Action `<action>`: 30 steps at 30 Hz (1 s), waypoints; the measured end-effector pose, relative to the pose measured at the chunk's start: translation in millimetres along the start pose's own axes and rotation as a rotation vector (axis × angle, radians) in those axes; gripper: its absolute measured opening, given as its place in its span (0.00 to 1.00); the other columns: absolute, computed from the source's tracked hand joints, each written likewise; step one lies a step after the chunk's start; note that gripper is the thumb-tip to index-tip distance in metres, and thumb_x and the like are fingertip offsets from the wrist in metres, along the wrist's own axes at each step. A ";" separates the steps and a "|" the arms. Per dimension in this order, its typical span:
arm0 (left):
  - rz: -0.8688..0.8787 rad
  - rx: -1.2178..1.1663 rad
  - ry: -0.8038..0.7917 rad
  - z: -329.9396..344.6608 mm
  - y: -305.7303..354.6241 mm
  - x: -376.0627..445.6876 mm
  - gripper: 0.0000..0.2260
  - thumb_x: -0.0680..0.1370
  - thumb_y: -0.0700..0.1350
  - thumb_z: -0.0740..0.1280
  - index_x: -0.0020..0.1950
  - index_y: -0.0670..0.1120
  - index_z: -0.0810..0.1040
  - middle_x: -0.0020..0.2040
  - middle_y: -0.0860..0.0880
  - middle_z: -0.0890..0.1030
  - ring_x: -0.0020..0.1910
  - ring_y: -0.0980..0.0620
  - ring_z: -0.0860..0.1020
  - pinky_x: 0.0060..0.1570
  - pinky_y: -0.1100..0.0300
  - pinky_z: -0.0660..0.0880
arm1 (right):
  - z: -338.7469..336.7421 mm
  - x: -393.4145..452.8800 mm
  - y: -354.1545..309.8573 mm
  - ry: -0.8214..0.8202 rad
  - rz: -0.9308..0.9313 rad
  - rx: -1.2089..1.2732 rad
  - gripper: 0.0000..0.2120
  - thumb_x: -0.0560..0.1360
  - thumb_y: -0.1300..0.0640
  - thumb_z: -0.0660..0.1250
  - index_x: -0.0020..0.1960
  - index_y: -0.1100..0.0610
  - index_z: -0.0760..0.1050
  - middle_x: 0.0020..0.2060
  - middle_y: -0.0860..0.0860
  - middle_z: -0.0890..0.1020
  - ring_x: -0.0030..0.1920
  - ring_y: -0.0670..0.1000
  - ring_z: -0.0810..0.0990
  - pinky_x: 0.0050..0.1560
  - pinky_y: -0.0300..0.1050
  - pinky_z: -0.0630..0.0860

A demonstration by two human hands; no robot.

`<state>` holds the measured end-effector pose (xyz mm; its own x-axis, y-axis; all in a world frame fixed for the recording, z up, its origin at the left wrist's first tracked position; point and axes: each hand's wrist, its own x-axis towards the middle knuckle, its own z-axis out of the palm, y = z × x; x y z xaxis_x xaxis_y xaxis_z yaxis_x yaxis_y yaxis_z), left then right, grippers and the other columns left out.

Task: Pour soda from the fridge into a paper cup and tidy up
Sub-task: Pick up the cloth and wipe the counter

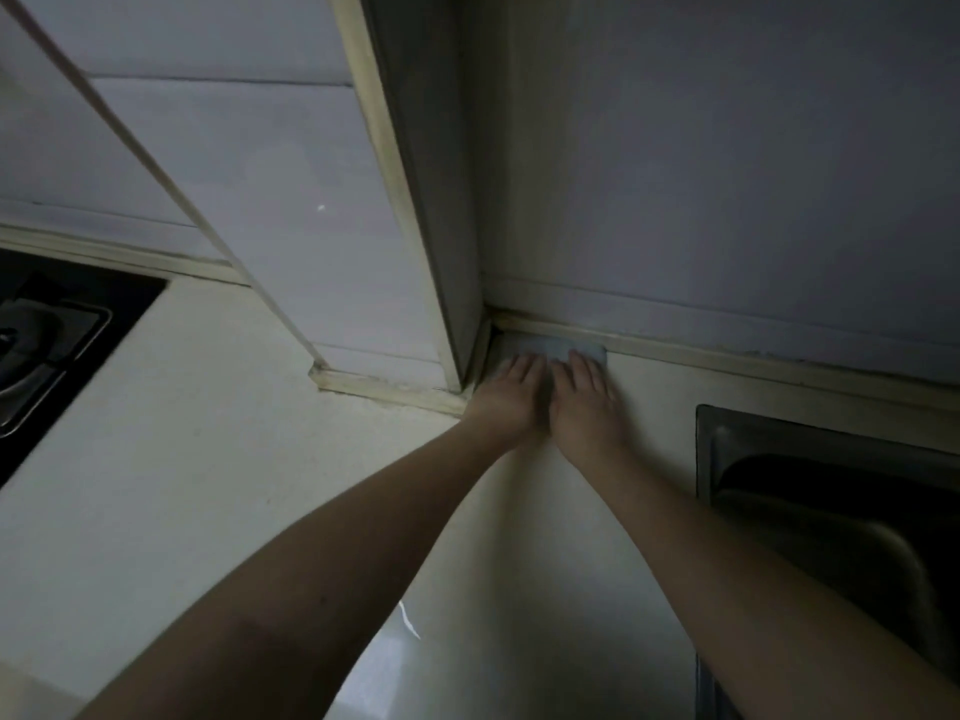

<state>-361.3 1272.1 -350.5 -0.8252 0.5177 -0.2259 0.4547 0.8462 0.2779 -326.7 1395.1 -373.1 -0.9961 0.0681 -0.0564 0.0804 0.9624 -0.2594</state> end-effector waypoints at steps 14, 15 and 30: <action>-0.018 0.251 -0.163 22.1 -16.2 8.4 0.26 0.84 0.49 0.50 0.80 0.45 0.45 0.80 0.47 0.46 0.79 0.50 0.47 0.72 0.53 0.58 | 28.1 -11.5 21.5 -0.164 -0.026 -0.112 0.27 0.82 0.46 0.47 0.78 0.52 0.47 0.78 0.56 0.48 0.77 0.55 0.47 0.75 0.49 0.50; -0.014 0.261 -0.164 23.6 -16.5 5.1 0.26 0.84 0.49 0.50 0.80 0.45 0.45 0.80 0.47 0.46 0.79 0.50 0.47 0.72 0.53 0.59 | 28.7 -15.5 20.4 -0.163 -0.031 -0.106 0.27 0.82 0.46 0.47 0.78 0.52 0.47 0.78 0.56 0.48 0.77 0.55 0.47 0.75 0.48 0.49; 0.079 -0.015 -0.077 45.6 -55.7 -81.6 0.25 0.83 0.51 0.57 0.79 0.48 0.57 0.79 0.47 0.56 0.78 0.51 0.53 0.73 0.61 0.49 | 36.2 -77.9 -11.6 -0.208 -0.084 -0.107 0.29 0.80 0.42 0.50 0.78 0.49 0.47 0.78 0.54 0.47 0.77 0.52 0.46 0.75 0.48 0.50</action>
<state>-304.0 1188.5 -390.1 -0.7585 0.5915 -0.2734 0.5120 0.8005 0.3115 -248.8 1369.1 -400.6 -0.9693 -0.0583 -0.2388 -0.0177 0.9855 -0.1687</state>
